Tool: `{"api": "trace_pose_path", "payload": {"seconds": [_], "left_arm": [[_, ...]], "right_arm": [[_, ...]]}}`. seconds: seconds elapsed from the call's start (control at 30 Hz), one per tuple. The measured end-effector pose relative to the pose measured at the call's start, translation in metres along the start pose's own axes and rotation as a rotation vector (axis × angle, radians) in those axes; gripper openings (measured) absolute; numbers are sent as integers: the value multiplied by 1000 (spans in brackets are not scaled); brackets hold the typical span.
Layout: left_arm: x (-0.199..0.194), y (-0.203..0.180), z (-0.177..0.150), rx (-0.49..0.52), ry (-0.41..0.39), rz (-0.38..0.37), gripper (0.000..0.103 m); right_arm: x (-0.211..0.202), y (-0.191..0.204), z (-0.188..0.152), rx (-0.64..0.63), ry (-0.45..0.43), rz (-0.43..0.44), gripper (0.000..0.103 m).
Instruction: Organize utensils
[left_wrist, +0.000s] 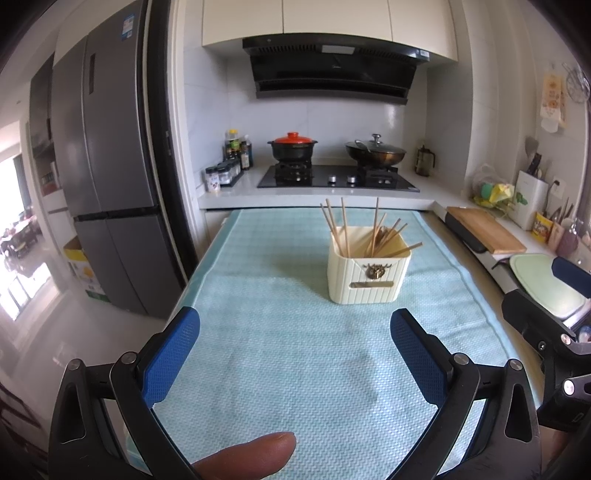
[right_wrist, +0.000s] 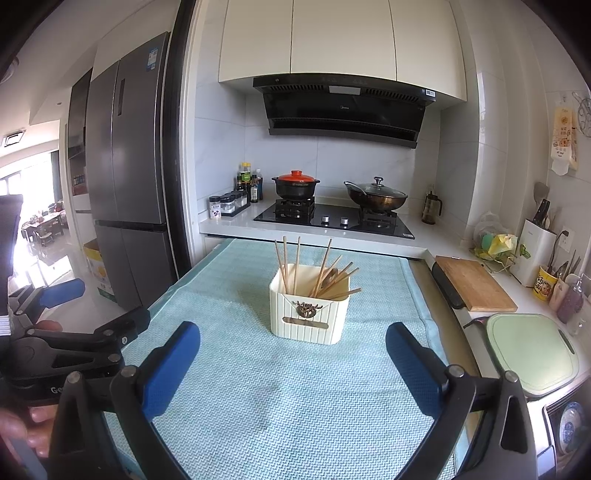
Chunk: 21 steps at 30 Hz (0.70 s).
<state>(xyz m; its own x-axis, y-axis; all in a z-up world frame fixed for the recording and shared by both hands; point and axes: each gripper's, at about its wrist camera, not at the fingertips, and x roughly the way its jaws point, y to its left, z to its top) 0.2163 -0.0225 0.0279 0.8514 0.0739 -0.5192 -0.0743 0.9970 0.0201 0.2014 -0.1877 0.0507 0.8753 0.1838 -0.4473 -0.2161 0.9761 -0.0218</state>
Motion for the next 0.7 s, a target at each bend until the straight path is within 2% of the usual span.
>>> {"api": "trace_pose_path", "payload": {"seconds": [0.7], "left_arm": [[4, -9, 1, 4, -12, 31, 103]], "right_arm": [[3, -11, -3, 8, 12, -2, 102]]}}
